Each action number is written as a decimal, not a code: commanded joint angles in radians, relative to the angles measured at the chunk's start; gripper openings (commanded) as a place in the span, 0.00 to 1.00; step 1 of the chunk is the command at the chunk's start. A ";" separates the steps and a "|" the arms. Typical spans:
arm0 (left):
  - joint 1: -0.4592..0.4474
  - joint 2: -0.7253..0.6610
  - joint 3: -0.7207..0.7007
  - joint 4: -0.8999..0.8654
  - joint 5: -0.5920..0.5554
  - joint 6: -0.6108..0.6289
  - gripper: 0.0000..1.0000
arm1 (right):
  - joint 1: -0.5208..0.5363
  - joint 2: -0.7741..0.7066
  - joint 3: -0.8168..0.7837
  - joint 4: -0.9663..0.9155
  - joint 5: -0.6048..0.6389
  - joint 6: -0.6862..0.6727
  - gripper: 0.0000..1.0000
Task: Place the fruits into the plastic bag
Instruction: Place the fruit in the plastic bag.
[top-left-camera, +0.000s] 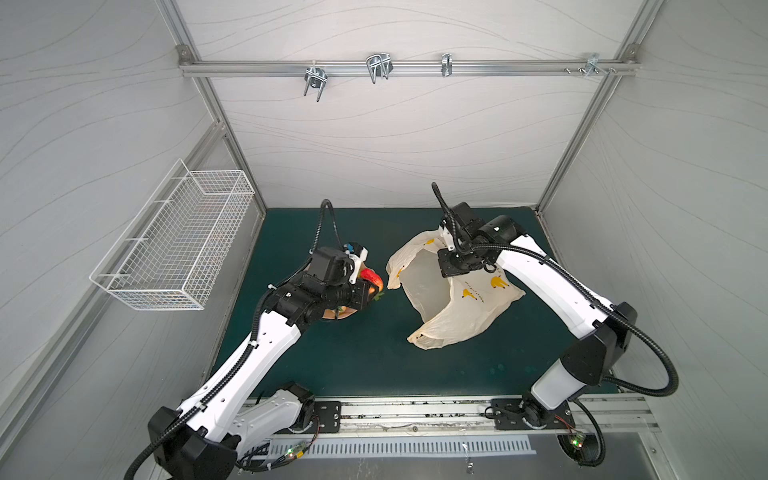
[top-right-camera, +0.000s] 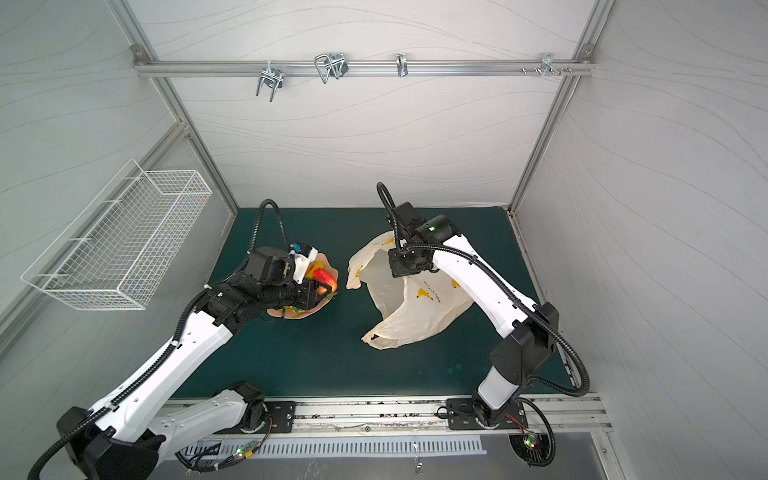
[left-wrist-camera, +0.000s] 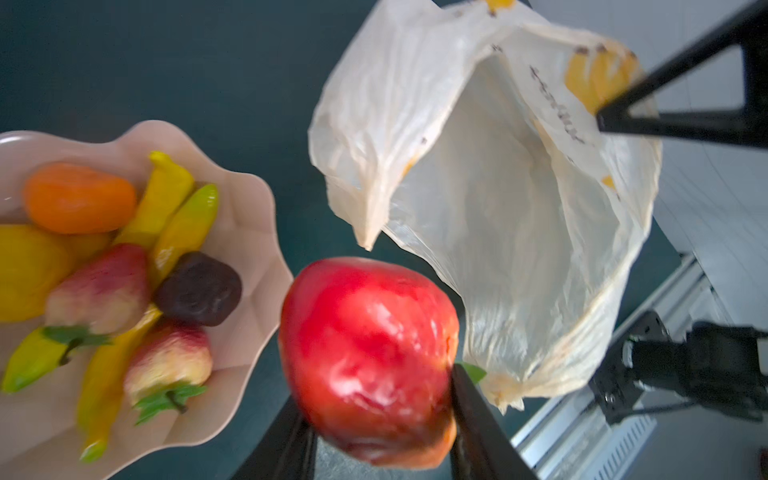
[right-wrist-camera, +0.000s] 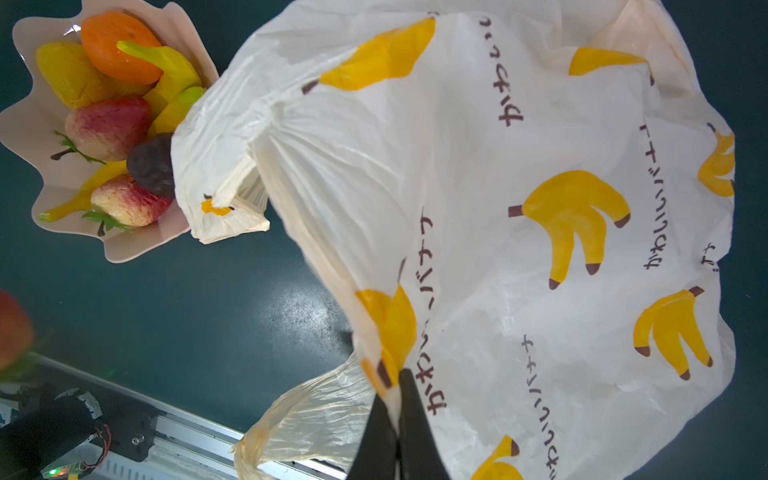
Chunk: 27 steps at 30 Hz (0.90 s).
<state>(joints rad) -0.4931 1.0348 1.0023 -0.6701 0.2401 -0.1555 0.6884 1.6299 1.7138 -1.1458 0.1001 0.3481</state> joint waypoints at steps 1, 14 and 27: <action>-0.050 -0.005 0.007 0.054 0.047 0.115 0.37 | -0.004 0.001 0.018 -0.045 0.006 -0.008 0.00; -0.218 0.175 -0.003 0.039 -0.004 0.157 0.32 | -0.004 -0.012 0.007 -0.042 -0.011 0.011 0.00; -0.246 0.470 0.133 0.124 0.088 0.144 0.30 | 0.003 -0.056 -0.031 -0.031 -0.046 0.067 0.00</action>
<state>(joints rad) -0.7303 1.4631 1.0790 -0.6003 0.2886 -0.0216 0.6888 1.6146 1.6958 -1.1538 0.0723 0.3862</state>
